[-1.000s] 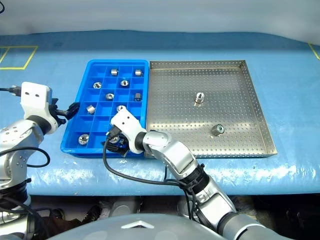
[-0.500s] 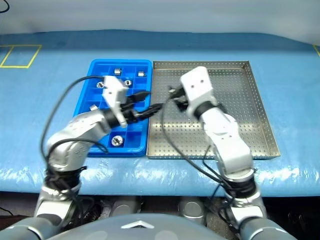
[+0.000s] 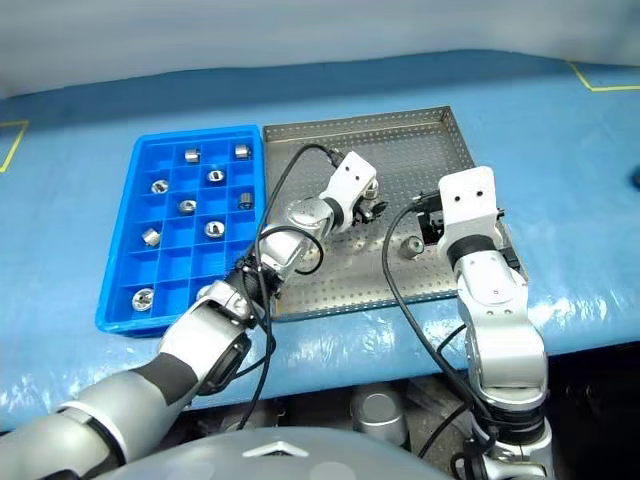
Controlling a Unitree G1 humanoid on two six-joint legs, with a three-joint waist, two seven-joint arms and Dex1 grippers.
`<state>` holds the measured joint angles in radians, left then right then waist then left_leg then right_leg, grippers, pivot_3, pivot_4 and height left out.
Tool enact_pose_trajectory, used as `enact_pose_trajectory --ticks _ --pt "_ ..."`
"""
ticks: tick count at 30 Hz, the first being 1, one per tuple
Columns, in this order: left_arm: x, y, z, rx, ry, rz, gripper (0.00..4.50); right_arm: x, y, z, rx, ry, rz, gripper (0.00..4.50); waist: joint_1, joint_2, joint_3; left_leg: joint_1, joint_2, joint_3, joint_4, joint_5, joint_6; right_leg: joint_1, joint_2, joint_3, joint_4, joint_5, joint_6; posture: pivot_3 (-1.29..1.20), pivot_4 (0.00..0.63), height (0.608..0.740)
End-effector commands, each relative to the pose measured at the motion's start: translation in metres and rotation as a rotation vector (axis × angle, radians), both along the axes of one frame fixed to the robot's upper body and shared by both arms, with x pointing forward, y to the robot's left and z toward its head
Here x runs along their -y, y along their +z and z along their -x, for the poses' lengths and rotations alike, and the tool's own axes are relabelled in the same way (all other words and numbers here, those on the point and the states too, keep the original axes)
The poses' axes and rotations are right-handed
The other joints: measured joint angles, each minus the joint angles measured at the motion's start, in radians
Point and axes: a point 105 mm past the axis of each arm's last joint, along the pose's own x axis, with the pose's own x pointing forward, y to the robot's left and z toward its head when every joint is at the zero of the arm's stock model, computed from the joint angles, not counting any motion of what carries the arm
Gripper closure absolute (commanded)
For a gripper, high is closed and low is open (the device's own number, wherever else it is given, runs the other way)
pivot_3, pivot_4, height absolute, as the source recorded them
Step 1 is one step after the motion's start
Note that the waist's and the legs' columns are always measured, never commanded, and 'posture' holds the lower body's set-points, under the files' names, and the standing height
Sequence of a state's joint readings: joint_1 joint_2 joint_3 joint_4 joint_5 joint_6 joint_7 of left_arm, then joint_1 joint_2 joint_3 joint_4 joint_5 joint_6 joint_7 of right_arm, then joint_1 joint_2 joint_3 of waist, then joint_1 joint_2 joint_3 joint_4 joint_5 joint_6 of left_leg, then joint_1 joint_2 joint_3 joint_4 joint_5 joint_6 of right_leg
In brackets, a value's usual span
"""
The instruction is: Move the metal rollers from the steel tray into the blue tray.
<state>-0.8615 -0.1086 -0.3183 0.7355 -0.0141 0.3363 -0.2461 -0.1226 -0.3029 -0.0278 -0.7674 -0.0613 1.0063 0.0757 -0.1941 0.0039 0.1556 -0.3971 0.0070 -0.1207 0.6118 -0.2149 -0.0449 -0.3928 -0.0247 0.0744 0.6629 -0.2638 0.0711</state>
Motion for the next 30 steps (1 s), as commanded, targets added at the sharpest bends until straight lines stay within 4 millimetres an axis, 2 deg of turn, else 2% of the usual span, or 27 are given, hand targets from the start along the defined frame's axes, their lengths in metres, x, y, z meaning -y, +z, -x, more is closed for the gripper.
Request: enact_pose_trajectory --ticks 1,5,16,19,23,30 --pt "0.002 0.021 -0.013 0.096 0.065 0.011 0.81 0.008 0.014 0.007 0.063 -0.045 -0.004 0.83 -0.008 0.000 0.000 0.000 0.000 0.000 0.000 0.000 0.000 0.000 0.000 0.000 0.000 0.000 0.000 -0.31 0.150 0.740" --pt "-0.004 0.019 -0.021 0.075 0.162 0.059 0.81 0.011 0.011 0.008 0.053 -0.058 -0.015 0.83 -0.027 0.000 0.000 0.000 0.000 0.000 0.000 0.000 0.000 0.000 0.000 0.000 0.000 0.000 0.001 -0.30 0.150 0.740" --pt "0.013 -0.009 -0.011 -0.060 0.127 0.056 0.81 -0.002 0.012 0.001 0.056 0.001 -0.042 0.83 -0.040 0.000 0.000 0.002 0.000 0.000 0.001 0.000 0.000 0.002 0.000 0.000 0.000 0.000 0.002 -0.30 0.150 0.740" --pt "0.019 -0.009 -0.008 -0.085 0.109 0.086 0.81 -0.002 0.011 0.001 0.048 0.001 -0.029 0.83 -0.043 0.000 0.000 0.003 0.000 0.000 0.001 0.000 0.000 0.003 0.000 0.000 0.000 0.000 0.003 -0.31 0.150 0.740" --pt "0.034 0.003 -0.003 -0.103 0.046 0.184 0.81 -0.002 0.011 0.002 0.050 0.001 -0.036 0.83 -0.045 0.000 0.000 0.002 0.000 0.000 0.001 0.000 0.000 0.003 0.000 0.000 0.000 0.000 0.003 -0.31 0.150 0.740" --pt "0.041 -0.009 0.004 -0.163 0.038 0.174 0.81 -0.006 0.008 0.003 0.039 0.013 -0.040 0.83 -0.062 0.000 0.000 0.002 0.000 0.000 0.001 0.000 0.000 0.002 0.000 0.000 0.000 0.000 0.003 -0.32 0.150 0.740"
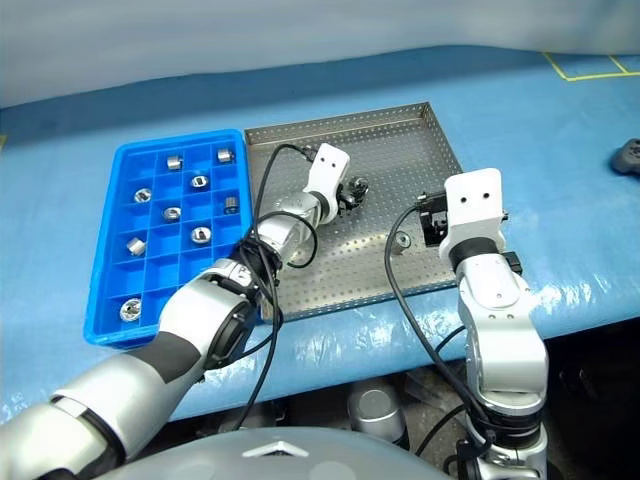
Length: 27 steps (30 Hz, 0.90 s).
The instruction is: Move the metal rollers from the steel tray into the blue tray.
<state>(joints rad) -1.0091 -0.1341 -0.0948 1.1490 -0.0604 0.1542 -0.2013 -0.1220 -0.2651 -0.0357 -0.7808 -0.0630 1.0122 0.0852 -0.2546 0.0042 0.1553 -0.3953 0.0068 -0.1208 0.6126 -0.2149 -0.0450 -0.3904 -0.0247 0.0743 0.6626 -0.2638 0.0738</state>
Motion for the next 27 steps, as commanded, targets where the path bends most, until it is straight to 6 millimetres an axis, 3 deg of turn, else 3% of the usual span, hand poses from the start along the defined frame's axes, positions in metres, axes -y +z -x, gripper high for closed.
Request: enact_pose_trajectory --ticks 1,5,8,11,15,20,27 --pt "0.066 0.008 0.029 -0.027 -0.129 0.069 0.81 -0.002 0.007 0.001 0.034 0.007 0.000 0.83 -0.004 0.000 0.000 0.000 0.000 0.000 0.000 0.000 0.000 0.000 0.000 0.000 0.000 0.000 0.000 -0.32 0.150 0.740" --pt "0.073 0.007 0.033 -0.039 -0.137 0.075 0.81 -0.004 0.006 0.001 0.032 0.016 0.001 0.83 -0.008 0.000 0.000 0.000 0.000 0.000 0.000 0.000 0.000 0.000 0.000 0.000 0.000 0.000 0.000 -0.33 0.150 0.740" --pt "0.080 0.011 0.035 -0.037 -0.146 0.101 1.43 -0.006 0.003 0.000 0.016 0.025 0.011 0.80 -0.011 0.000 0.000 0.001 0.000 0.000 0.000 0.000 0.000 0.000 0.000 0.000 0.000 0.000 0.000 -0.34 0.150 0.740" --pt "0.090 0.019 0.039 -0.020 -0.187 0.136 2.36 -0.006 0.000 0.001 0.006 0.027 0.012 0.80 -0.013 0.000 0.000 0.000 0.000 0.000 0.000 0.000 0.000 0.000 0.000 0.000 0.000 0.000 0.000 -0.35 0.150 0.740" --pt "0.095 0.023 0.042 -0.014 -0.207 0.174 2.36 -0.006 -0.003 0.001 -0.002 0.029 0.013 0.80 -0.023 0.000 0.000 -0.001 0.000 0.000 0.000 0.000 0.000 0.000 0.000 0.000 0.000 0.000 0.000 -0.35 0.150 0.740" --pt "0.092 0.019 0.042 -0.005 -0.209 0.161 3.54 -0.009 -0.005 0.001 -0.006 0.041 0.013 0.80 -0.039 0.000 0.000 0.000 0.000 0.000 0.000 0.000 0.000 0.000 0.000 0.000 0.000 0.000 0.000 -0.35 0.150 0.740" --pt "0.089 0.018 0.041 0.020 -0.204 0.159 3.54 -0.011 -0.006 -0.001 -0.009 0.050 0.017 0.80 -0.046 0.000 0.000 0.000 0.000 0.000 0.000 0.000 0.000 0.000 0.000 0.000 0.000 0.000 0.001 -0.34 0.150 0.740"
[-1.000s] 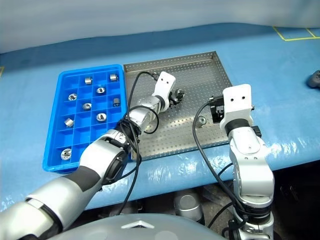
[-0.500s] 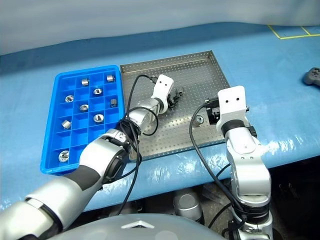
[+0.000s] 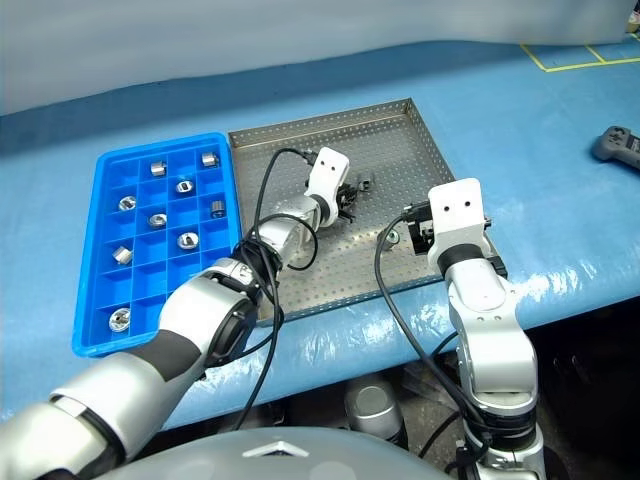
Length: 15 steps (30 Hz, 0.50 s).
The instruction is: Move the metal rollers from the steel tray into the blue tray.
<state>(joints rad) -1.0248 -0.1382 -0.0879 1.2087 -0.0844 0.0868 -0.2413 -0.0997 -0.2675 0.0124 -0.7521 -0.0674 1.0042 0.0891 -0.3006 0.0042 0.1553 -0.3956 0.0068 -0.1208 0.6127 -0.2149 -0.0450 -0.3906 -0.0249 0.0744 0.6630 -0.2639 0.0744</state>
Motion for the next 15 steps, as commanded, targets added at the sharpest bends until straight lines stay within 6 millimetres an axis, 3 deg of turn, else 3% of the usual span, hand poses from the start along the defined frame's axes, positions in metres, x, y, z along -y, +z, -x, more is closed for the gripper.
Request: enact_pose_trajectory --ticks 1,6,9,12,15 --pt "0.084 0.018 0.039 0.022 -0.172 0.113 3.54 -0.002 0.009 -0.001 0.045 0.016 0.006 0.80 0.000 0.000 0.000 0.000 0.000 0.000 0.000 0.000 0.000 0.000 0.000 0.000 0.000 0.000 0.000 -0.33 0.150 0.740" --pt "0.081 0.020 0.038 0.063 -0.195 0.096 3.54 -0.001 0.008 -0.002 0.044 0.015 0.008 0.80 0.002 0.000 0.000 0.000 0.000 0.000 0.000 0.000 0.000 0.000 0.000 0.000 0.000 0.000 0.000 -0.33 0.150 0.740" --pt "0.075 0.020 0.034 0.061 -0.167 0.104 2.98 -0.003 0.005 -0.003 0.037 0.021 -0.001 0.80 0.003 0.000 0.000 0.000 0.000 0.000 0.000 0.000 0.000 0.000 0.000 0.000 0.000 0.000 0.000 -0.33 0.150 0.740" --pt "0.069 0.023 0.030 0.055 -0.165 0.139 2.05 -0.003 0.000 -0.005 0.027 0.017 -0.044 0.80 0.003 0.000 0.000 0.000 0.000 0.000 0.000 0.000 0.000 0.000 0.000 0.000 0.000 0.000 0.000 -0.33 0.150 0.740" --pt "0.058 0.032 0.024 0.086 -0.161 0.183 2.05 0.007 -0.010 -0.010 0.012 -0.031 -0.102 0.80 0.004 0.000 0.000 0.000 0.000 0.000 0.000 0.000 0.000 0.000 0.000 0.000 0.000 0.000 0.000 -0.32 0.150 0.740"
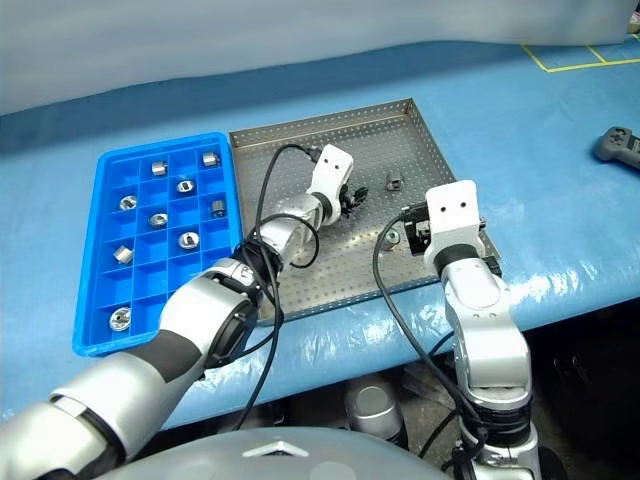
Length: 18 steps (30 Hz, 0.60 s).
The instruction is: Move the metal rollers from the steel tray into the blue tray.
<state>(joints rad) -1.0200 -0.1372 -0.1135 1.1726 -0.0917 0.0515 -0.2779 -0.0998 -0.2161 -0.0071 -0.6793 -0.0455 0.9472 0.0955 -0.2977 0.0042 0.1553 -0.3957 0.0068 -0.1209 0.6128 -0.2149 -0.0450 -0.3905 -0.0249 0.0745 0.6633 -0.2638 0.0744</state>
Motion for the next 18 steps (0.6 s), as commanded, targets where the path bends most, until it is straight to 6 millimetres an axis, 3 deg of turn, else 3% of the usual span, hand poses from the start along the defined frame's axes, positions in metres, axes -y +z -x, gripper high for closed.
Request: enact_pose_trajectory --ticks 1,5,10,15,18 --pt "0.047 0.023 0.022 0.037 -0.118 0.166 2.05 0.012 -0.001 -0.005 0.032 -0.052 -0.064 0.80 0.002 0.000 0.000 0.000 0.000 0.000 0.000 0.000 0.000 0.000 0.000 0.000 0.000 0.000 0.000 -0.32 0.150 0.740" --pt "0.030 0.050 0.020 0.100 -0.145 0.251 2.05 0.013 -0.011 -0.007 0.006 -0.063 -0.183 0.80 0.003 0.001 0.000 0.000 0.000 0.000 0.000 0.000 0.000 0.000 0.000 0.000 0.001 0.000 0.000 -0.29 0.150 0.740" --pt "0.003 0.079 0.031 0.153 -0.197 0.286 2.05 -0.014 -0.029 -0.007 -0.060 0.017 -0.281 0.80 0.011 0.001 0.000 0.001 0.000 0.000 0.000 0.000 0.000 -0.001 0.000 0.001 0.004 0.000 0.000 -0.27 0.150 0.740" --pt "-0.030 0.073 0.049 0.155 -0.258 0.133 2.05 -0.040 -0.041 -0.006 -0.114 0.096 -0.317 0.80 0.013 0.004 -0.002 0.003 0.001 0.001 0.001 0.000 0.000 -0.001 0.001 0.003 0.005 0.000 0.000 -0.25 0.150 0.740" --pt "-0.060 0.066 0.054 0.159 -0.225 0.035 2.05 -0.046 -0.051 -0.006 -0.157 0.113 -0.339 0.80 0.017 0.005 -0.002 0.004 0.001 0.001 0.001 0.000 0.000 -0.001 0.001 0.003 0.007 0.000 0.000 -0.24 0.150 0.740"
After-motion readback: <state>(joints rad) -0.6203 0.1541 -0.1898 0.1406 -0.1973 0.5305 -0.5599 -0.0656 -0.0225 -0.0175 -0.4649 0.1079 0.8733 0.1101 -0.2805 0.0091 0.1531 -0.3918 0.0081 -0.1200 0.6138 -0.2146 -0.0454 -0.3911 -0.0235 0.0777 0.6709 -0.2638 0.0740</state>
